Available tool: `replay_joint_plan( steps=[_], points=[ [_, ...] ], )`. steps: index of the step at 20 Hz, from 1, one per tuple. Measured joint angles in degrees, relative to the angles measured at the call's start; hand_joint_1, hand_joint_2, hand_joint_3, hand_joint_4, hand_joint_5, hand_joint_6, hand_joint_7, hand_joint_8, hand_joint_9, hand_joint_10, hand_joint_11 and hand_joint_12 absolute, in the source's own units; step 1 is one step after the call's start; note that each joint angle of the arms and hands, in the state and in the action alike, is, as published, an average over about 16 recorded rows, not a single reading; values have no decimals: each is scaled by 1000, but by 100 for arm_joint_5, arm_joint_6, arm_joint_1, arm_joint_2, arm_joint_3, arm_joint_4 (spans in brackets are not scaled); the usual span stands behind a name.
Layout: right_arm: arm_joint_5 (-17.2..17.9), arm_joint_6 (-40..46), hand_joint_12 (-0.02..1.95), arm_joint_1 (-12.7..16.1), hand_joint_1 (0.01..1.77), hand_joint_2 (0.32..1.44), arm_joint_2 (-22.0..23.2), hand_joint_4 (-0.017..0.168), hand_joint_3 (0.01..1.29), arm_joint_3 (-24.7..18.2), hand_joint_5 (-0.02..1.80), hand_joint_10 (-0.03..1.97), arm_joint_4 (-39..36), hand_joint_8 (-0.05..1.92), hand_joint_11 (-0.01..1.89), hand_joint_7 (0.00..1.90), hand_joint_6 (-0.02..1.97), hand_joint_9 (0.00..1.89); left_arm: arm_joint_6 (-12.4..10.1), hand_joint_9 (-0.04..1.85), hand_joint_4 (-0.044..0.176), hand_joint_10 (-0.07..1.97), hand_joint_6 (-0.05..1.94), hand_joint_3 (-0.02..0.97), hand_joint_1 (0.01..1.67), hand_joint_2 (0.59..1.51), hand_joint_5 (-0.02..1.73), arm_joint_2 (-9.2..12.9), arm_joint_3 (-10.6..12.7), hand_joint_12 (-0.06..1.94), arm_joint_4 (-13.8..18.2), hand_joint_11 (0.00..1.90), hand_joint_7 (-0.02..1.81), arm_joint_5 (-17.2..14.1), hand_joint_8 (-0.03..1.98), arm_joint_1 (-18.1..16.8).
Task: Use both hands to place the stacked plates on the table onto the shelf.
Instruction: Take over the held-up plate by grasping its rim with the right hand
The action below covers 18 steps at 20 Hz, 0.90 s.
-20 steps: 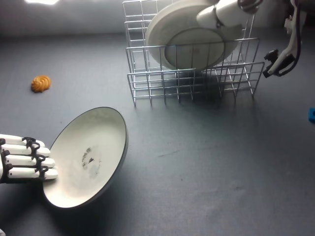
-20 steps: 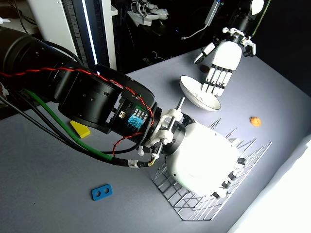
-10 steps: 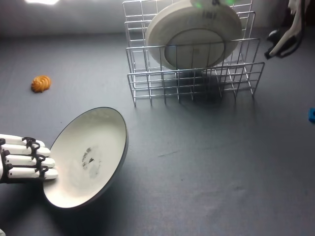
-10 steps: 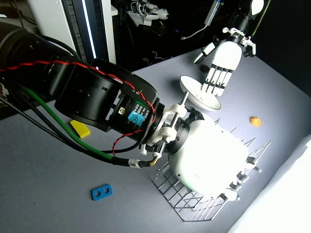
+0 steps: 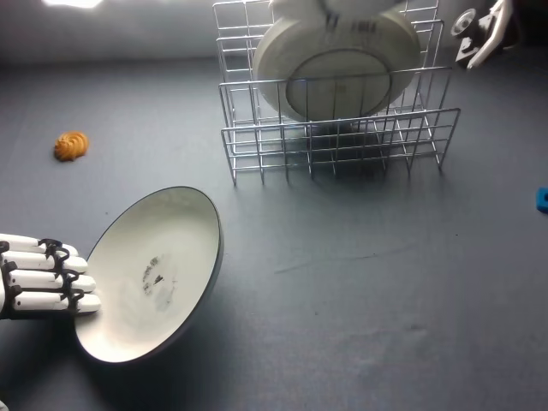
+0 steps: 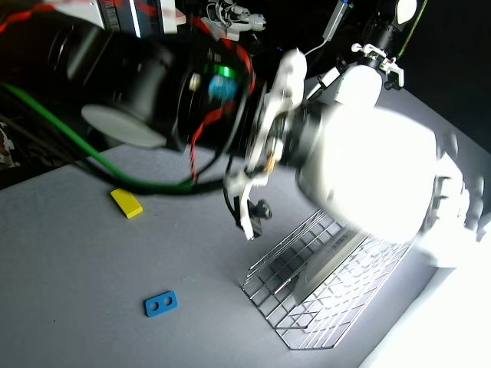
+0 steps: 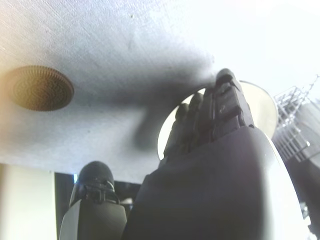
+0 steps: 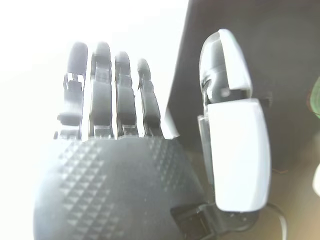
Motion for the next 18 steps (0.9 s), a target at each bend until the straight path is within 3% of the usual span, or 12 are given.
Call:
replay_joint_plan(
  steps=[4, 10, 18],
  points=[
    [168, -155, 492, -170, 887, 1018, 108, 1, 14, -615, 168, 32, -1022, 29, 50, 178, 39, 179, 1, -16, -2, -32, -5, 13, 17, 1106, 13, 1, 0, 11, 2, 15, -10, -6, -14, -5],
    [333, -469, 95, -699, 984, 928, 192, 5, 14, -1288, 24, 4, -1957, 29, 18, 23, 33, 22, 1, -16, -2, -32, -5, 13, 17, 1107, 15, 3, 1, 11, 5, 16, -10, -12, -14, -14],
    [470, -1066, 162, -1525, 1078, 864, -17, 5, 14, -1486, 15, 4, -2323, 28, 22, 10, 33, 14, 2, -17, -2, -32, -5, 14, 17, 1109, 17, 5, 10, 11, 6, 16, -10, -20, -14, -14]
  ],
)
